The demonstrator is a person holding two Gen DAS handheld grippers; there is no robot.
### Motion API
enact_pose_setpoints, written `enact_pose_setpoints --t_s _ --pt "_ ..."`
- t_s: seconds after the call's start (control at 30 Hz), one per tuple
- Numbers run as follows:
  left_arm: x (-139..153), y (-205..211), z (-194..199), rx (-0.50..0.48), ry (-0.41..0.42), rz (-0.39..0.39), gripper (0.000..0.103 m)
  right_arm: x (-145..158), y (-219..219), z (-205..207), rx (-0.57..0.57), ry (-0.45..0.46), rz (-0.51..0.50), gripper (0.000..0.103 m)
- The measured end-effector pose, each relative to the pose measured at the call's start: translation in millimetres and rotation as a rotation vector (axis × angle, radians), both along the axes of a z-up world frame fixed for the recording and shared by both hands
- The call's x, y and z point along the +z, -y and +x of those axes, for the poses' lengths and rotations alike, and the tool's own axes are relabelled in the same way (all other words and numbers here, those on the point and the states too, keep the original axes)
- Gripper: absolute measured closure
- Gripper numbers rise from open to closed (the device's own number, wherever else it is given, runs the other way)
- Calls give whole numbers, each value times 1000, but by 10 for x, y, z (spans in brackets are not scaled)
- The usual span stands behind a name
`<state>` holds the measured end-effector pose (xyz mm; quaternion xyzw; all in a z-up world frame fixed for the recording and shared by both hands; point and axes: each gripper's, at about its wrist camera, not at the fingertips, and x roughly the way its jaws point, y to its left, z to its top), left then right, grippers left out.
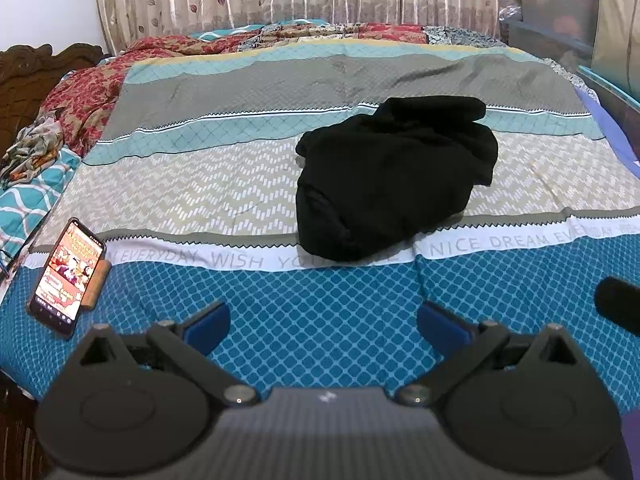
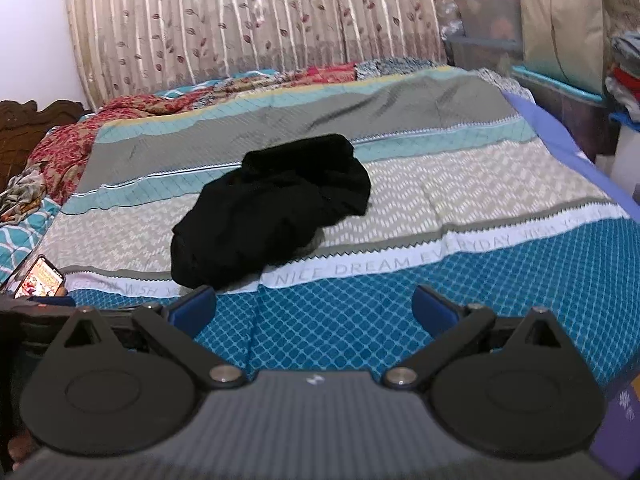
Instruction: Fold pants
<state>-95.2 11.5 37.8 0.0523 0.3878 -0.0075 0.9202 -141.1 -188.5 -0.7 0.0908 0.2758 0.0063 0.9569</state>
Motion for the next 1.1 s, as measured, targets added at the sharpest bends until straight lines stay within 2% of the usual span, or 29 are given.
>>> enact_pose_setpoints --t_s 0.23,0.53,1.1 --pt "46 61 -60 -27 39 4 0 -24 9 -24 -19 -24 7 0" --pt "27 78 -77 -48 12 -28 0 -39 38 -28 -26 -57 18 0" --pt "-54 76 -74 -48 -13 -21 0 -85 36 -2 -21 -97 18 0"
